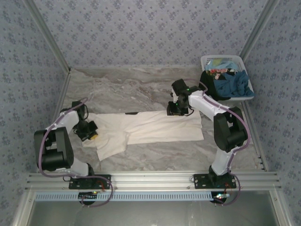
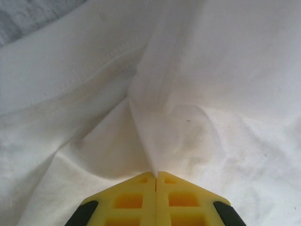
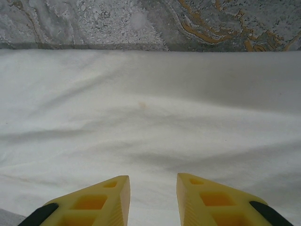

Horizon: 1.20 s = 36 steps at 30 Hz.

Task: Fold and stack the t-shirts

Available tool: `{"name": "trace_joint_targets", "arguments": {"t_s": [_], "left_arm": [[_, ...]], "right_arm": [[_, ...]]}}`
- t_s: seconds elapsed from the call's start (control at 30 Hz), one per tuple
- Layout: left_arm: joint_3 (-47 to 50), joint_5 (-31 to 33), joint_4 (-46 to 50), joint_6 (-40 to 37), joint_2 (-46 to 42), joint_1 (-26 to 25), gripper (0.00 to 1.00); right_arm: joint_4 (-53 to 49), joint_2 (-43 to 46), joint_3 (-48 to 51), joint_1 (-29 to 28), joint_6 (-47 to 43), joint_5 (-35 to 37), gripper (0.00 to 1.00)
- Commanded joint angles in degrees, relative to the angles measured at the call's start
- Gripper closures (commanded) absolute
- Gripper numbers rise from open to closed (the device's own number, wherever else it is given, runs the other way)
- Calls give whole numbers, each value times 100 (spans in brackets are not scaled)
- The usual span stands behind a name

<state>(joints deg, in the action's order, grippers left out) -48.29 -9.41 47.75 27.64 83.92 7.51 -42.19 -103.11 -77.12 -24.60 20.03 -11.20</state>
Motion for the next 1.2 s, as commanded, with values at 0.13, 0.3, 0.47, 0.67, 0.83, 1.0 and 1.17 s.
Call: {"name": "trace_joint_targets", "arguments": {"t_s": [0.13, 0.3, 0.47, 0.67, 0.83, 1.0, 1.17], "left_arm": [[-752, 152, 752, 128, -402, 26, 100], [-1414, 250, 972, 28, 37, 31, 100], [-1932, 418, 955, -3, 433, 55, 100], [-2587, 726, 1128, -177, 1081, 63, 100], [-2799, 1021, 1117, -360, 1468, 60, 100], [-2813, 1269, 949, -414, 1766, 75, 100], [-3031, 1275, 924, -271, 1616, 73, 100]], "right_arm": [[-140, -53, -119, 31, -26, 5, 66], [-193, -104, -145, 34, -27, -5, 66], [-190, -63, -96, 59, -26, 4, 66], [-267, -108, -58, 100, 22, 97, 66], [-459, -247, -33, 207, 83, 258, 66], [-578, -422, 111, 325, 137, 551, 66], [-751, -562, 234, 478, 257, 907, 66]]}}
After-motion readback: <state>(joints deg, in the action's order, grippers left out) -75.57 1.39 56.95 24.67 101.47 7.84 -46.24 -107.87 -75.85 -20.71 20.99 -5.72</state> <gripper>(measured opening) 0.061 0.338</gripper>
